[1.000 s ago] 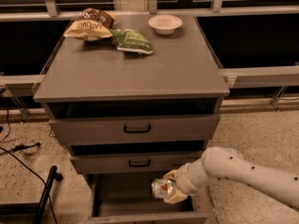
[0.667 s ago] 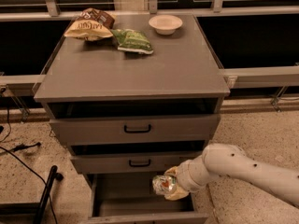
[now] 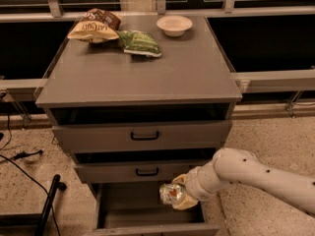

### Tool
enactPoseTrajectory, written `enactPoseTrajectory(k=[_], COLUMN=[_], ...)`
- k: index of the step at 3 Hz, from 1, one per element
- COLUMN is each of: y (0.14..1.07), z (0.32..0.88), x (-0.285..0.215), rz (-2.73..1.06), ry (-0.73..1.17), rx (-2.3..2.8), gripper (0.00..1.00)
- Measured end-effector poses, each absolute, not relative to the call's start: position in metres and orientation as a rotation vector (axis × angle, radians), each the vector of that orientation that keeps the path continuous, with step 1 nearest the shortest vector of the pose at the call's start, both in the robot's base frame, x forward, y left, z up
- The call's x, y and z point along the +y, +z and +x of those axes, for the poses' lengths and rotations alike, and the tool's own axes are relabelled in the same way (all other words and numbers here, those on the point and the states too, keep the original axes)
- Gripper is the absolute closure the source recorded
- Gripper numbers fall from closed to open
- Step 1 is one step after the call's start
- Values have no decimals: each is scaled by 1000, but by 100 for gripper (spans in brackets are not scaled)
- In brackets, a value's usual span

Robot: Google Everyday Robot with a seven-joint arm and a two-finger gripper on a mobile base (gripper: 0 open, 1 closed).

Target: Pick 7up can from bottom drawer and place on counter

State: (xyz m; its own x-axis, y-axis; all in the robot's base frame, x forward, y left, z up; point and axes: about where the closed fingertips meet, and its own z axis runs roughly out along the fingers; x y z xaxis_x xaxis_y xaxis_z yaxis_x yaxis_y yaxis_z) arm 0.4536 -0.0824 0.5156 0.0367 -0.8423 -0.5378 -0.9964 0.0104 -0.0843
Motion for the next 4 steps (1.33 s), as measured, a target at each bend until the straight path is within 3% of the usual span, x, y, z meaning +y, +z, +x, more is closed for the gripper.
enactPoseTrajectory(k=[4], y=[673], z=[471], x=[-91], rz=[-1846], ry=[487], rx=[1750], gripper=[100])
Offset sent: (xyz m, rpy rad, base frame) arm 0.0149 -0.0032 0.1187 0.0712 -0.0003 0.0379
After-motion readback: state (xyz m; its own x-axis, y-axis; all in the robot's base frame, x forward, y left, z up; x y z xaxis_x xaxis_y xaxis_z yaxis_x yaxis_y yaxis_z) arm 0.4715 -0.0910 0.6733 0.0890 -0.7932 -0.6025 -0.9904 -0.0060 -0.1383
